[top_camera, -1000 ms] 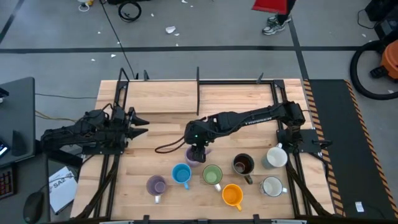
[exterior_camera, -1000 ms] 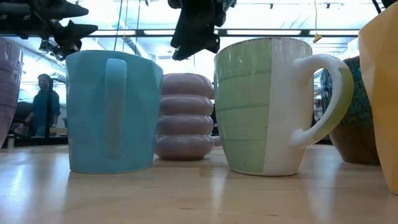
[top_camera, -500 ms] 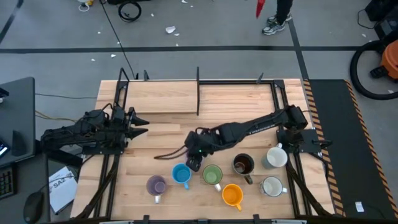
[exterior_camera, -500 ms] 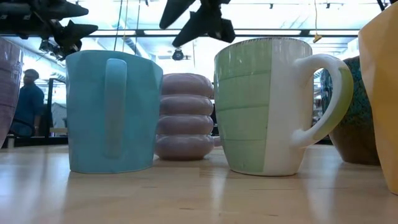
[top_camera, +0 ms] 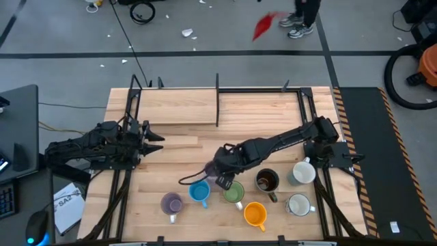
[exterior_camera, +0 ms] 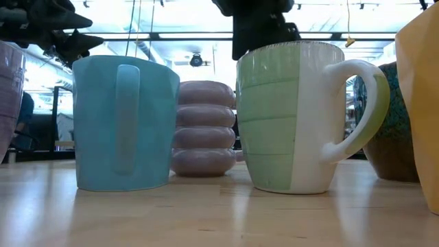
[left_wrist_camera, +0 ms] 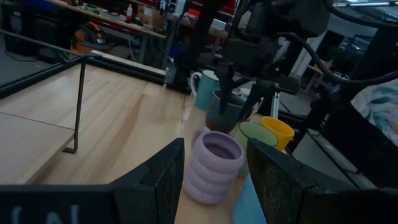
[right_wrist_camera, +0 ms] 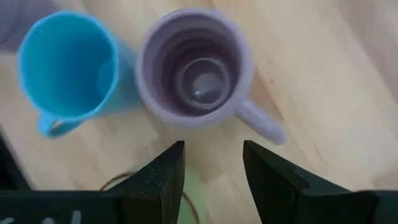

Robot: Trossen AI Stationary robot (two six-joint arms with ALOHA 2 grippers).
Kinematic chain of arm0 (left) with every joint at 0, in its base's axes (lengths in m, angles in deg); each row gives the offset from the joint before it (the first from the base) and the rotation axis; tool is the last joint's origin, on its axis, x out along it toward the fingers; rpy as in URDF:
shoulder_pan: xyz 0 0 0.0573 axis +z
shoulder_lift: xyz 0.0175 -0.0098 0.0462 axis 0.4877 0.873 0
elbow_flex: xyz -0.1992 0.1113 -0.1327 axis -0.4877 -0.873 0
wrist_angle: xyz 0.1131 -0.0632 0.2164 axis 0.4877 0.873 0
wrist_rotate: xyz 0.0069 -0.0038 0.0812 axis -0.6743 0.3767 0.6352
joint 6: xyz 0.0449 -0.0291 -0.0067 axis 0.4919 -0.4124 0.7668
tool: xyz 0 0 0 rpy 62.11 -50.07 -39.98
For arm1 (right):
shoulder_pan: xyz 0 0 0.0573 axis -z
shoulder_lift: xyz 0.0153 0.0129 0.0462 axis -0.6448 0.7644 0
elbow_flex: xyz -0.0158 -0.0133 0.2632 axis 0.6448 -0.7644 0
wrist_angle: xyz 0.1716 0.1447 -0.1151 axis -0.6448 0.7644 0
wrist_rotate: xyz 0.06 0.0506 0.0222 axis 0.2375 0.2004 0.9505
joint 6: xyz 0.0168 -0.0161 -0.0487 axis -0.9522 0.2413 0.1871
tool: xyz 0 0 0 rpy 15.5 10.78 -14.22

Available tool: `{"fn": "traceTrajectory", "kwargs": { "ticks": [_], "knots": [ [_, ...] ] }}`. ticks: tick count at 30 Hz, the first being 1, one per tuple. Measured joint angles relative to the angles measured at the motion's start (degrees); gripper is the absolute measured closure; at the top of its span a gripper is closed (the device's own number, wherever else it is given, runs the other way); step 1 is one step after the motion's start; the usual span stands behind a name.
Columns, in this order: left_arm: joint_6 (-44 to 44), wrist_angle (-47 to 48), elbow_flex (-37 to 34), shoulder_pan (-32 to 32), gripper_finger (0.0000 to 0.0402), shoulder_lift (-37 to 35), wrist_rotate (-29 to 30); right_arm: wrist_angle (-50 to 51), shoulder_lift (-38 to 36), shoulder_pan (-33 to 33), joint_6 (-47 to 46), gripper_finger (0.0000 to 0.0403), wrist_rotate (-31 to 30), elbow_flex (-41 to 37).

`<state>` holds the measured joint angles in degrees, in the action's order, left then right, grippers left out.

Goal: Place coffee mugs
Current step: Put the violet mug on the shelf

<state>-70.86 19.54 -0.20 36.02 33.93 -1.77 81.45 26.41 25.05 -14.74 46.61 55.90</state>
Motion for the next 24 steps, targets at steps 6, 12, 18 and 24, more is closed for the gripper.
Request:
{"fn": "traceTrajectory", "kwargs": {
  "ticks": [6, 12, 18, 24],
  "knots": [
    [0.1, 0.2, 0.0, 0.0, 0.0221, 0.0, 0.0, 2.0, 2.5, 0.6, 12.5, 0.0234, -2.4, 0.0],
    [0.2, -0.2, 0.0, 0.0, 0.0221, 0.0, 0.0, 3.9, 2.8, 2.2, 15.8, 0.0234, -4.2, 0.0],
    [-0.2, -0.4, 0.0, 0.0, 0.0221, 0.0, 0.0, 4.5, 5.2, 2.3, 21.9, 0.0234, -4.7, 0.0],
    [-0.3, -0.6, 0.0, 0.0, 0.0221, 0.0, 0.0, 6.1, 6.4, 3.8, 24.2, 0.0234, -6.5, -0.4]
  ]
}}
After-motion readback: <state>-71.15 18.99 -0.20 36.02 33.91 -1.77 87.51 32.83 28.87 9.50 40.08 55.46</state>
